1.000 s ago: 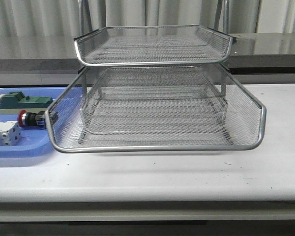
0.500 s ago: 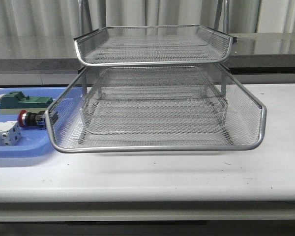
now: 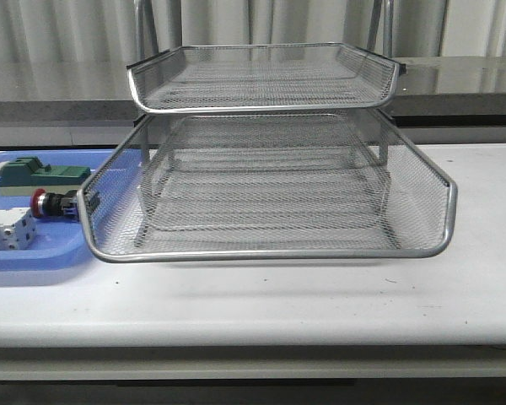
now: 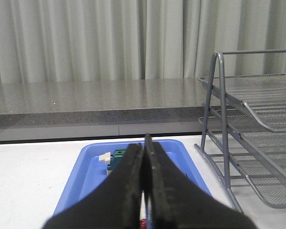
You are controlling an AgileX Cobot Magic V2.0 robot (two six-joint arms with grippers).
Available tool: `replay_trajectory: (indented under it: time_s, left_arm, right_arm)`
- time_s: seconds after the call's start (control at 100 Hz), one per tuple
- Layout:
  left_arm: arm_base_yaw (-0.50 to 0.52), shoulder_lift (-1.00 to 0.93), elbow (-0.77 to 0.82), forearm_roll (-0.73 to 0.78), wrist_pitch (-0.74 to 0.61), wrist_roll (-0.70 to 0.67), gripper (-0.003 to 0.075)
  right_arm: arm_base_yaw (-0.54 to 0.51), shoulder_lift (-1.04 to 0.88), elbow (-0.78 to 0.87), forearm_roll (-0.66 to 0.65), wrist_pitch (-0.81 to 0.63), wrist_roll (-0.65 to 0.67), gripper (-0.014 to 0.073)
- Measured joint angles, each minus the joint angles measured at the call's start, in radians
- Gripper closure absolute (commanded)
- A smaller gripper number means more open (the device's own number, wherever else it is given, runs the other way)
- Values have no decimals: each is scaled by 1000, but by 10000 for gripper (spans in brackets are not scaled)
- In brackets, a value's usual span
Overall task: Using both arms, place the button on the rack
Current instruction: 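Move the left gripper over the red push-button in the blue bin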
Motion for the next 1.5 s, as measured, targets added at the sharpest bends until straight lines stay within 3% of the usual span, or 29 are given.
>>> replay_trajectory:
  time_s: [0.56,0.76,0.99,1.22,1.5]
  left_arm:
    - [0,0,-3,-1,-11,0,740]
    - [0,36,-130,-25,149,0,740]
    - [0,335,-448,-26,415,0,740]
    - [0,778,-806,-26,681,42,740]
    - [0,1243,-1125,-26,783,166,740]
  right_arm:
    - [0,0,0,0,2,0,664]
    - [0,0,0,0,2,0,664]
    - [0,0,0,0,2,0,664]
    - [0,0,0,0,2,0,664]
    - [0,0,0,0,2,0,664]
